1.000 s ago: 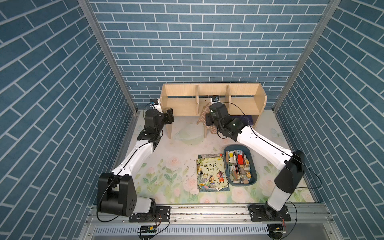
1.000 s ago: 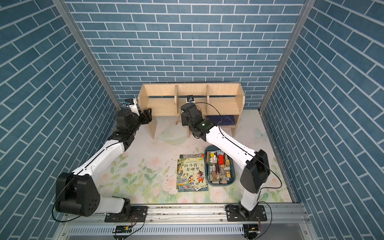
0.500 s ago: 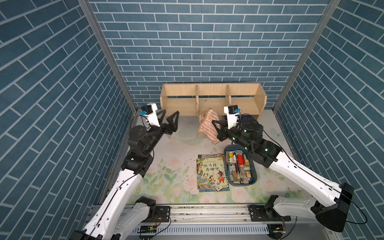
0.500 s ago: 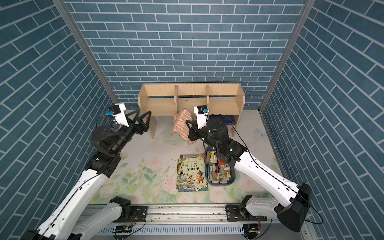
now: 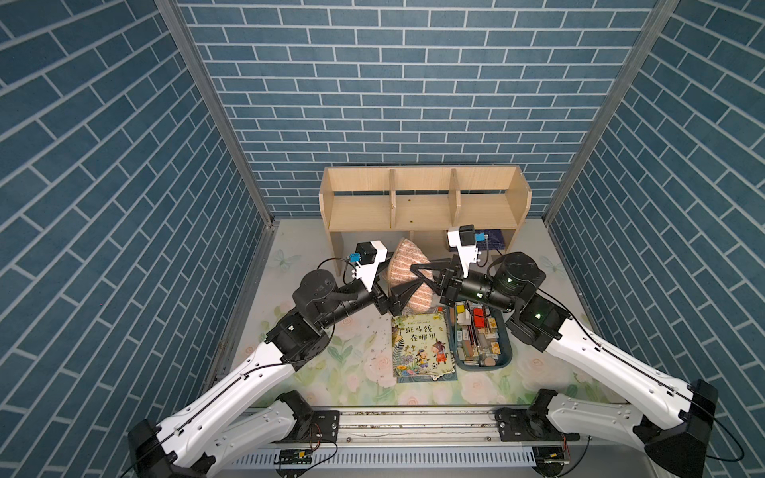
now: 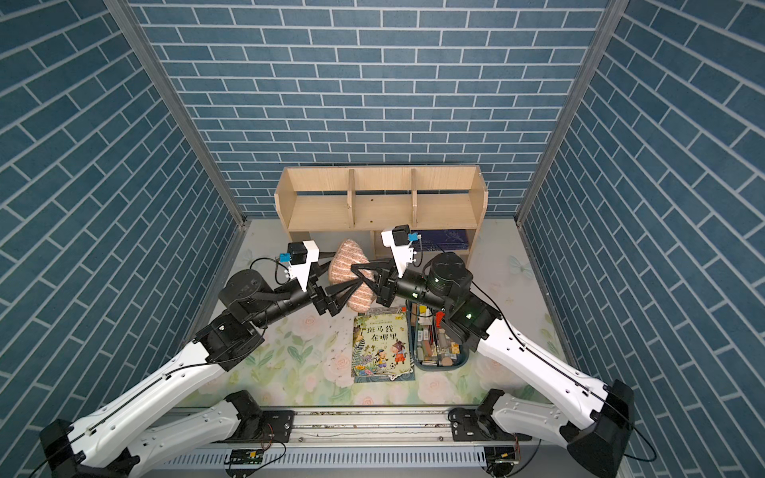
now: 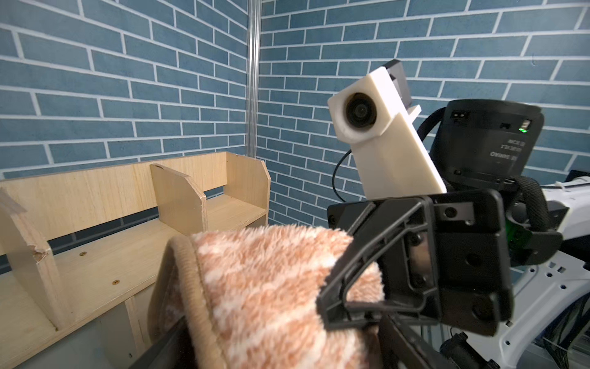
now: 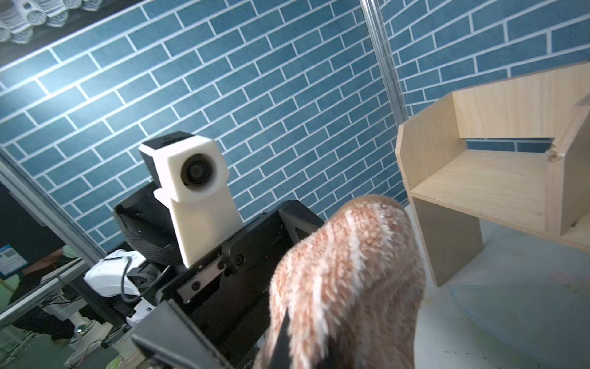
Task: Wipe the bookshelf clean with a cloth
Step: Adjust the cleaning item.
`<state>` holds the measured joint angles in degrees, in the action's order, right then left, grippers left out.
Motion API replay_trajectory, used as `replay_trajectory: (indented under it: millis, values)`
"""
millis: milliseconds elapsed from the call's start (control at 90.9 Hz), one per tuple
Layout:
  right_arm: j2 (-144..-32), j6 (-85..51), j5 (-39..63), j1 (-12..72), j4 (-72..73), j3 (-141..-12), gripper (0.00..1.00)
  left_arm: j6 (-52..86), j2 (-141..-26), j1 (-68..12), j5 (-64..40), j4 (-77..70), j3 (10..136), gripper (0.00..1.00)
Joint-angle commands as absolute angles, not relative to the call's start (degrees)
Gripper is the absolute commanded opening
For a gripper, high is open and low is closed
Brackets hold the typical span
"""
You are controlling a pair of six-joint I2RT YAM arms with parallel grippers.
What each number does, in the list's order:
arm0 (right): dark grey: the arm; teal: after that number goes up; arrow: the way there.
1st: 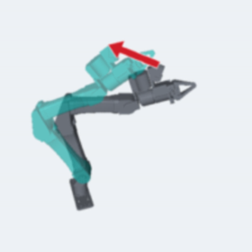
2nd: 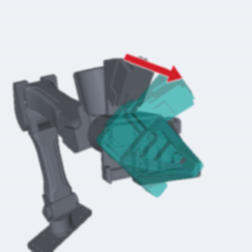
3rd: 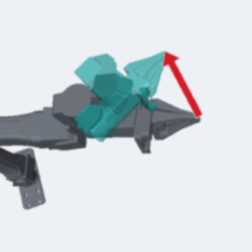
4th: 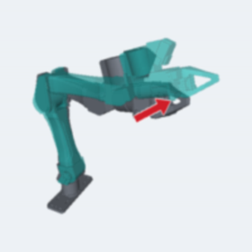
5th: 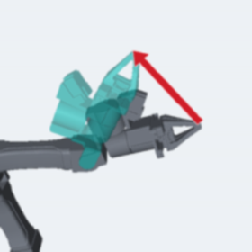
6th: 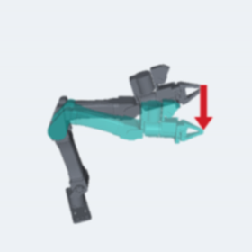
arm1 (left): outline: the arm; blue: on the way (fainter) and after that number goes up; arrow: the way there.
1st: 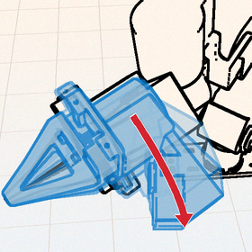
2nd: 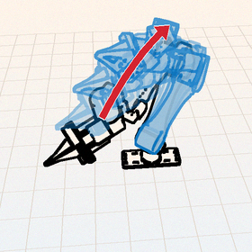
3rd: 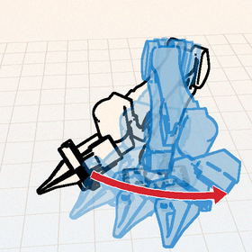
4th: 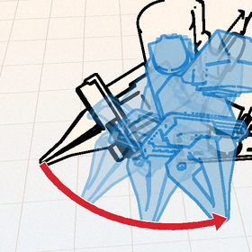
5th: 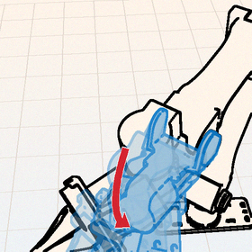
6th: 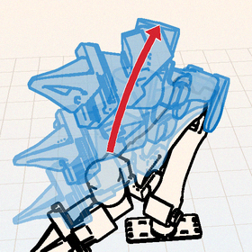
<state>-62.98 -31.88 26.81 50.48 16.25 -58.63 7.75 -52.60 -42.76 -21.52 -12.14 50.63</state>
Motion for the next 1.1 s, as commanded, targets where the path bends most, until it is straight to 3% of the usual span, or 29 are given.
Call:
replay_trajectory:
  millis: [0, 165, 308, 528, 572, 594, 660, 693, 737, 836, 1089]
  values:
    - [-62.2, -36.1, 31.0, 50.8, 23.4, -57.9, 0.0, 6.7, -52.4, -43.8, -25.4, -12.4, 51.1, 0.89]
    - [-61.9, -38.1, 31.3, 50.7, 26.1, -58.2, 0.0, 6.1, -52.9, -45.4, -26.8, -11.6, 50.3, 0.82]
    - [-62.9, -41.3, 33.0, 50.7, 30.4, -57.5, 0.0, 4.9, -54.5, -45.6, -26.5, -10.3, 51.2, 0.69]
    - [-62.4, -40.5, 29.5, 50.1, 28.2, -56.9, 0.0, 3.4, -57.3, -45.5, -18.6, -7.7, 52.8, 0.1]
    - [-61.9, -39.2, 26.5, 49.3, 23.8, -57.7, 0.0, 3.8, -56.8, -45.5, -14.4, -7.8, 52.3, 0.0]
    - [-61.6, -38.4, 24.9, 48.9, 20.9, -58.4, 0.0, 4.0, -56.4, -45.3, -12.3, -8.0, 52.0, 0.0]
    - [-61.2, -35.2, 17.8, 46.9, 11.2, -61.4, 0.24, 4.7, -55.2, -44.3, -5.9, -8.9, 50.7, 0.0]
    - [-61.3, -33.5, 13.7, 45.3, 5.8, -63.2, 0.49, 5.1, -55.0, -43.1, -2.6, -8.7, 50.8, 0.0]
    - [-61.5, -32.1, 7.8, 43.1, -0.7, -65.4, 0.67, 5.5, -55.3, -40.8, -0.9, -7.3, 52.1, 0.0]
    - [-63.0, -31.7, 0.3, 34.7, -11.0, -69.1, 0.79, 6.7, -58.3, -33.4, -2.5, -3.0, 57.8, 0.0]
    - [-71.4, -25.9, -14.6, 16.7, -22.7, -80.3, 0.88, 8.1, -65.6, -22.8, -3.9, -1.4, 69.3, 0.0]
